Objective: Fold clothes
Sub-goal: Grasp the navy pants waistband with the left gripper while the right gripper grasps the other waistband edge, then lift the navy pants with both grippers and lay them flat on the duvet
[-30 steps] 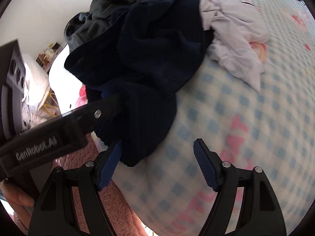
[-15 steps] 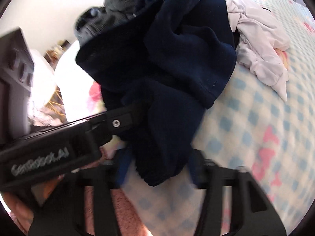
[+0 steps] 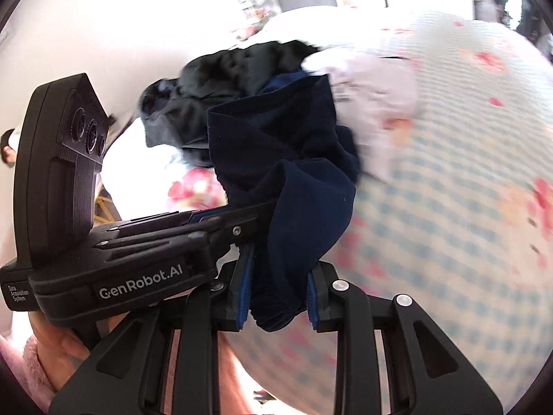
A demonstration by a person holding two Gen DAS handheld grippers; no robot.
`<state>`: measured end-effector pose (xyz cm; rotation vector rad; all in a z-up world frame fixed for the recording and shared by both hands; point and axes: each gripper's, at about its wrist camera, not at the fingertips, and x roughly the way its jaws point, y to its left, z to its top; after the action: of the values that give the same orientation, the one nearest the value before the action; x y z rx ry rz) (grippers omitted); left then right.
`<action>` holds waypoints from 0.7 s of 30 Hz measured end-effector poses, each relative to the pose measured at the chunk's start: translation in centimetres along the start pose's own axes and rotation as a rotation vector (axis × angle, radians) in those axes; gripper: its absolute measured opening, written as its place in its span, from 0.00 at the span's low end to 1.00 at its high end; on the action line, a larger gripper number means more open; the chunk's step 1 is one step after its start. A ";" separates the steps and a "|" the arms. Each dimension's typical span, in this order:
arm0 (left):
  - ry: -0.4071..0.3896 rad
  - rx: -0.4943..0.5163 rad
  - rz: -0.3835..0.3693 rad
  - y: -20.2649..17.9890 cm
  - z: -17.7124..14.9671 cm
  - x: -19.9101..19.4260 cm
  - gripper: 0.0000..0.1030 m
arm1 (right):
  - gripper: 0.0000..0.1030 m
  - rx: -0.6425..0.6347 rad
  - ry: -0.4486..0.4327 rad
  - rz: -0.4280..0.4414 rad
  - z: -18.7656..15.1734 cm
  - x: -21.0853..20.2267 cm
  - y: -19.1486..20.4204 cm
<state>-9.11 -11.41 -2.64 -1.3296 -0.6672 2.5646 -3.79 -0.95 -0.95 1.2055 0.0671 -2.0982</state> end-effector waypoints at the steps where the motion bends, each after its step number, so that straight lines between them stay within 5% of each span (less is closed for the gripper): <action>1: 0.016 0.012 -0.020 -1.4 -0.6 0.6 0.20 | 0.25 0.008 -0.003 -0.020 -0.6 -0.9 -0.7; 12: 0.171 0.174 -0.134 -8.5 -6.2 4.5 0.14 | 0.21 0.254 -0.058 -0.131 -7.4 -6.4 -9.2; 17: 0.167 0.128 -0.171 -6.9 -6.7 4.4 0.20 | 0.21 0.309 -0.101 -0.173 -9.0 -8.2 -11.7; 21: 0.109 0.091 -0.119 -3.6 -6.6 2.9 0.29 | 0.21 0.333 -0.095 -0.233 -9.5 -8.4 -13.5</action>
<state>-5.70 -5.16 -6.39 -1.3460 -0.5843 2.3808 -2.15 17.28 -3.66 1.3402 -0.2017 -2.4373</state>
